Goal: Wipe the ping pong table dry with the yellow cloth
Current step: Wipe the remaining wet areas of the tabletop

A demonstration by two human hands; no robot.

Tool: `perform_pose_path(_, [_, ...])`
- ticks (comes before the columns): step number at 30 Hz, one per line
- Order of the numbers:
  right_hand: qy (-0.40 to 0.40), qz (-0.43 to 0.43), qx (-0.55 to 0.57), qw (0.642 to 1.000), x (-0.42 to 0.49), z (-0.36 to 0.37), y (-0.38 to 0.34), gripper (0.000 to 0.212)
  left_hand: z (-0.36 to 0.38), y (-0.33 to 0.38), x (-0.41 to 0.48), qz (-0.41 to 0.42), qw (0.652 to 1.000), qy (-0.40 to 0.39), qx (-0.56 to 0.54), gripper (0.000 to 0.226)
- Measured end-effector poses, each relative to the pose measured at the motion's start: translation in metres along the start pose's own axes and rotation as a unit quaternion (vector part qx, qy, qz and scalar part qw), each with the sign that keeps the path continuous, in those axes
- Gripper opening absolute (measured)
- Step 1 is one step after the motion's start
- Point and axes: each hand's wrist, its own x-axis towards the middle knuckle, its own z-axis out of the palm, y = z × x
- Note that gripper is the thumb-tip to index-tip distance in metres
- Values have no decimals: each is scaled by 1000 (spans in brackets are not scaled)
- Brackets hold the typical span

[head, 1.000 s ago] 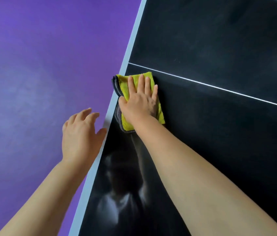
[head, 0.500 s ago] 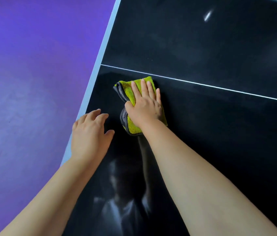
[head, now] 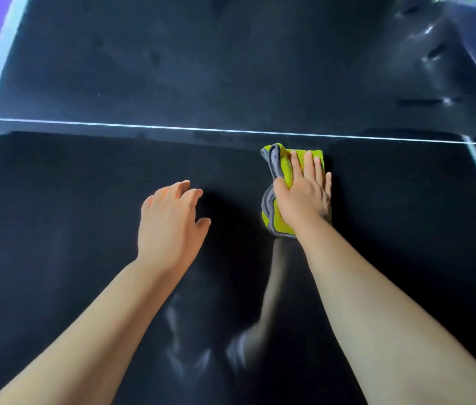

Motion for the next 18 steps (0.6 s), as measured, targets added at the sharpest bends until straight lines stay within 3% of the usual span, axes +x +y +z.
perform_pose_path(9, [8, 116, 15, 993, 65, -14, 70, 66, 33, 41, 44, 27, 1000, 1, -9, 50])
perform_pose_path(14, [2, 156, 2, 988, 93, -18, 50, 68, 28, 20, 49, 29, 999, 16, -5, 50])
perform_pose_path(18, [-4, 121, -13, 993, 95, -8, 6, 68, 17, -19, 41, 0, 1000, 25, 2, 50])
